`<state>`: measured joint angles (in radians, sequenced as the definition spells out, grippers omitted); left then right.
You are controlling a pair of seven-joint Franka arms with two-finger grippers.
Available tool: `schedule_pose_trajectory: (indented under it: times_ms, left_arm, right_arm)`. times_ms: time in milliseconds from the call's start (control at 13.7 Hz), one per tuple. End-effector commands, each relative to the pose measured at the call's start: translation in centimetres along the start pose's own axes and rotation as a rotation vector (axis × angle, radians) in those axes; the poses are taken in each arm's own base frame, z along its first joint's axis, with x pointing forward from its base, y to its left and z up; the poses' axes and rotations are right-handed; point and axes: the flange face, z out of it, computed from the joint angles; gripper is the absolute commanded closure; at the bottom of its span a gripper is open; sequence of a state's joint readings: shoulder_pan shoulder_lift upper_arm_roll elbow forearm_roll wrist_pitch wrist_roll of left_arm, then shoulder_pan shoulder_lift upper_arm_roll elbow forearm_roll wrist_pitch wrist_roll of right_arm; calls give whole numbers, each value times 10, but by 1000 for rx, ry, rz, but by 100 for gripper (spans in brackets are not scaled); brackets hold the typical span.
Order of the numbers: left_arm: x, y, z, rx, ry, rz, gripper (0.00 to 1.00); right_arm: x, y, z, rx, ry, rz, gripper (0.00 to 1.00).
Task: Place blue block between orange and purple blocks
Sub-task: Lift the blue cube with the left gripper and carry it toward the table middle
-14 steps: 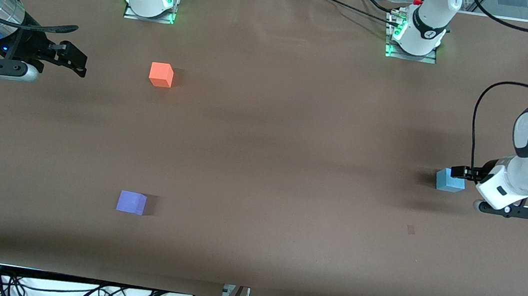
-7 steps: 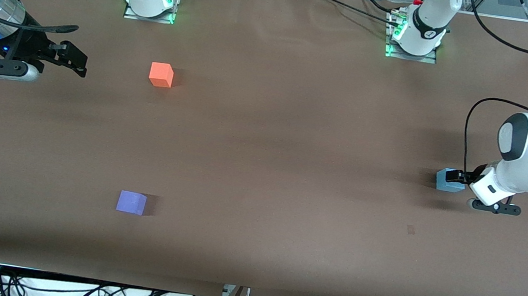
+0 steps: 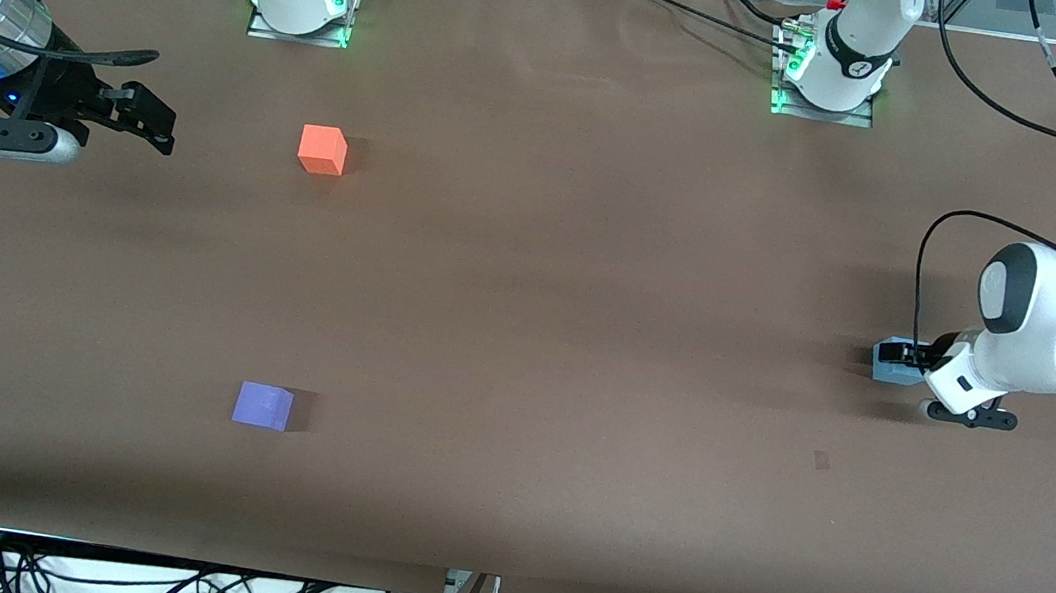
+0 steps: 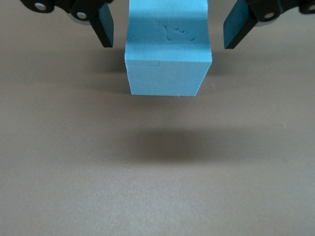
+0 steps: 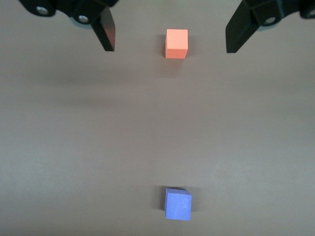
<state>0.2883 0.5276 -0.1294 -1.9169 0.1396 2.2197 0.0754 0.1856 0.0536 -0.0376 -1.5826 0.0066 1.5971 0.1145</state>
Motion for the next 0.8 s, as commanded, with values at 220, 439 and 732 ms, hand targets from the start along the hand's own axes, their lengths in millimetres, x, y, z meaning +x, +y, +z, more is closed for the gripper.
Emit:
schedule_pose_trajectory:
  times_ms: [220,439,732]
  left_arm:
    - [4,-2,12,3,13,52,82]
    - [4,6,-22,6,-11,59,83]
    - [24,77,-135,-12,-26,138,83]
  right_arm:
    - [-2,-1,-6,0,1,-5,1]
    - [-2,-2,-6,0,1,-5,1]
    - [-2,-2,-7,0,2,-5,1]
